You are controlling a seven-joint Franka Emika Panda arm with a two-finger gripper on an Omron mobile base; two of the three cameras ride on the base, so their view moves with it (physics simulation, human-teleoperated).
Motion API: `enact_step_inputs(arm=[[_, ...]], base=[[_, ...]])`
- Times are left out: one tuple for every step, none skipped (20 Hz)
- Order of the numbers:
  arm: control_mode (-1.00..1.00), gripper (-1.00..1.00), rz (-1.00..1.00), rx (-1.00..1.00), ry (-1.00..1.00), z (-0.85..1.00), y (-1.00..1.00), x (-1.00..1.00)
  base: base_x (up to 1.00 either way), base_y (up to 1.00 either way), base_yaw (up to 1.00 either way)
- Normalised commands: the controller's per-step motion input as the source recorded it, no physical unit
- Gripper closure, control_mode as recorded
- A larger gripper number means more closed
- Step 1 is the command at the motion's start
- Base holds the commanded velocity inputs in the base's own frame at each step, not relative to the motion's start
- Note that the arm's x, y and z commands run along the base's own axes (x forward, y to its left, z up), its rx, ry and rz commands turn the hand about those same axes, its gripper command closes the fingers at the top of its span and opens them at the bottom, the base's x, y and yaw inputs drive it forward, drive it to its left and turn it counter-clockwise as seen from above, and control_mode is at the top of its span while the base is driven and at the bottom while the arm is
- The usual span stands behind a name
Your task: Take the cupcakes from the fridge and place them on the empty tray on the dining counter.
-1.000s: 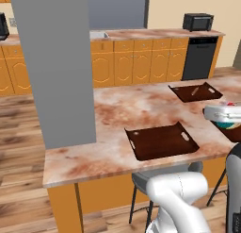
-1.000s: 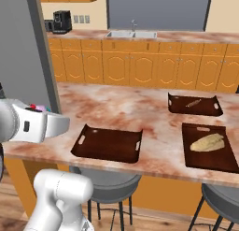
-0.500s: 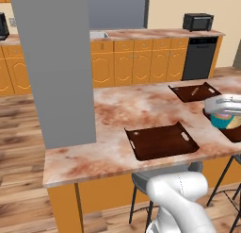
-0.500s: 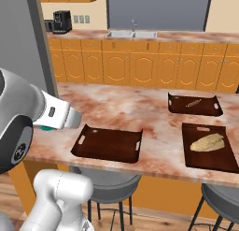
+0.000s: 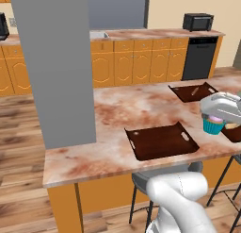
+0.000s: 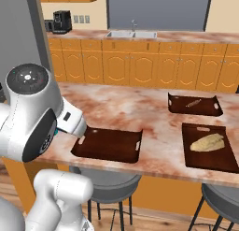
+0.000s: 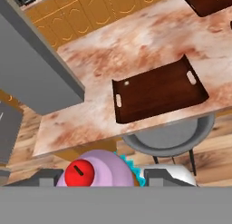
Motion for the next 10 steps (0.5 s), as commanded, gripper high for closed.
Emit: enact_step_inputs(arm=[[-1.00, 1.00, -0.05, 0.00, 0.02, -0.38, 0.12, 0.04], [-1.00, 1.00, -0.07, 0.00, 0.01, -0.36, 0.15, 0.13], [-1.00, 1.00, -0.08, 0.00, 0.01, -0.29, 0.13, 0.22], [-1.00, 1.00, -0.10, 0.00, 0.01, -0.26, 0.16, 0.30], [-1.00, 1.00, -0.10, 0.00, 0.01, -0.26, 0.16, 0.31], [-1.00, 1.00, -0.10, 0.00, 0.00, -0.21, 0.08, 0.28], [-1.00, 1.00, -0.09, 0.00, 0.00, -0.21, 0.08, 0.29], [-1.00, 1.00, -0.08, 0.00, 0.00, -0.18, 0.02, 0.28], [-1.00, 1.00, -0.08, 0.00, 0.00, -0.21, 0.01, 0.26], [-1.00, 1.00, -0.07, 0.00, 0.00, -0.20, 0.00, 0.24]], base=[[0.00, 0.00, 0.00], [0.00, 0.00, 0.00], [0.00, 0.00, 0.00], [0.00, 0.00, 0.00], [0.00, 0.00, 0.00], [0.00, 0.00, 0.00], [0.00, 0.00, 0.00], [0.00, 0.00, 0.00], [0.00, 0.00, 0.00], [0.00, 0.00, 0.00]])
